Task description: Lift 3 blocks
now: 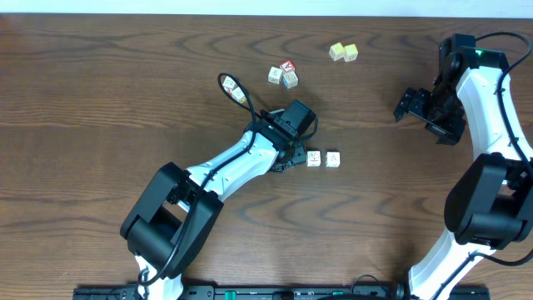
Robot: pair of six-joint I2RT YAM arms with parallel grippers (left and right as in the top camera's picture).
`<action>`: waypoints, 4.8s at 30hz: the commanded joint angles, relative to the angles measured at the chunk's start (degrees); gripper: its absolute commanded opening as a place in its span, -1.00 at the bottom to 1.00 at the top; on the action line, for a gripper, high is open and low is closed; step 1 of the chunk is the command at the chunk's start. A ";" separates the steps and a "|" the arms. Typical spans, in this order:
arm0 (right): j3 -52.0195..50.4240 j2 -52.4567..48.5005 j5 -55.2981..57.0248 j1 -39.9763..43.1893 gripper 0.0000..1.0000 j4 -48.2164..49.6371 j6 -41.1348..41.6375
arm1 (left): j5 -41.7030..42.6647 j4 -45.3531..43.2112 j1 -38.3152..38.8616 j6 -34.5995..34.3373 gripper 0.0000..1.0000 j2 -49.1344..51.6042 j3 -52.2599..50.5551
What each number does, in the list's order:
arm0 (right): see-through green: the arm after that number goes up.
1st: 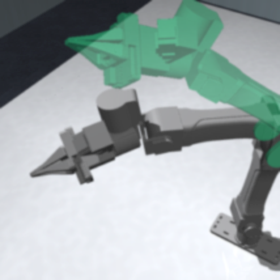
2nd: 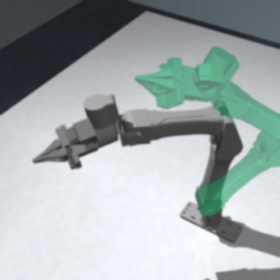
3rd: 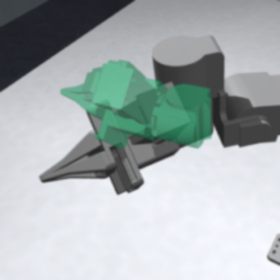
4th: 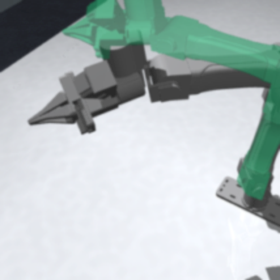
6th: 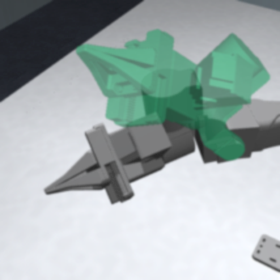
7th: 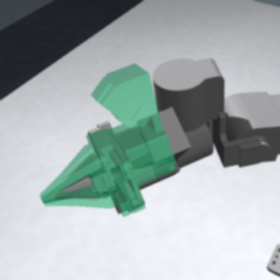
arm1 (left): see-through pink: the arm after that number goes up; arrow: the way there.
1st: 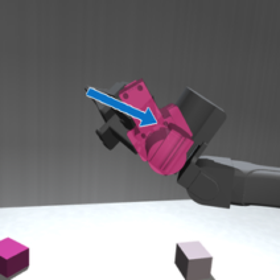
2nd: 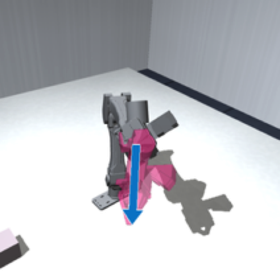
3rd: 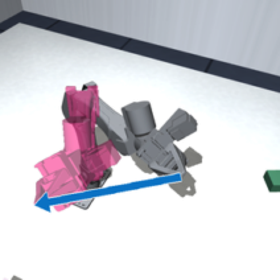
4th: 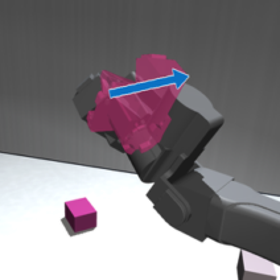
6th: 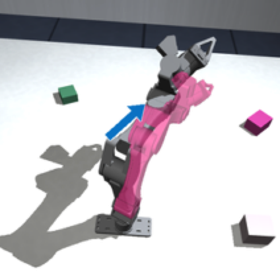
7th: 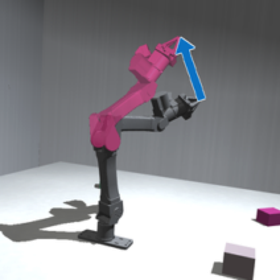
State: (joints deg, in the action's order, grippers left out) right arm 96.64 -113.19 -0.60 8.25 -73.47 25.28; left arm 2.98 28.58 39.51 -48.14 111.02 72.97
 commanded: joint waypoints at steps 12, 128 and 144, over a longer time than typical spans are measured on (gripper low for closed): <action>0.85 1.86 0.33 0.11 0.99 0.00 0.83 | -2.58 -2.56 -0.15 11.06 0.02 1.97 -0.63; 0.85 1.86 0.33 0.11 0.98 0.00 0.83 | 2.34 -2.64 -2.56 54.69 -0.14 1.14 1.97; 0.85 1.86 0.33 0.11 0.99 0.00 0.83 | 11.45 -3.93 -7.87 34.93 -0.18 -2.84 1.97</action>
State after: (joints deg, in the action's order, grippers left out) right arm 96.64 -113.19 -0.60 8.25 -73.47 25.28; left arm 9.87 24.97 32.93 -8.75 111.42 73.10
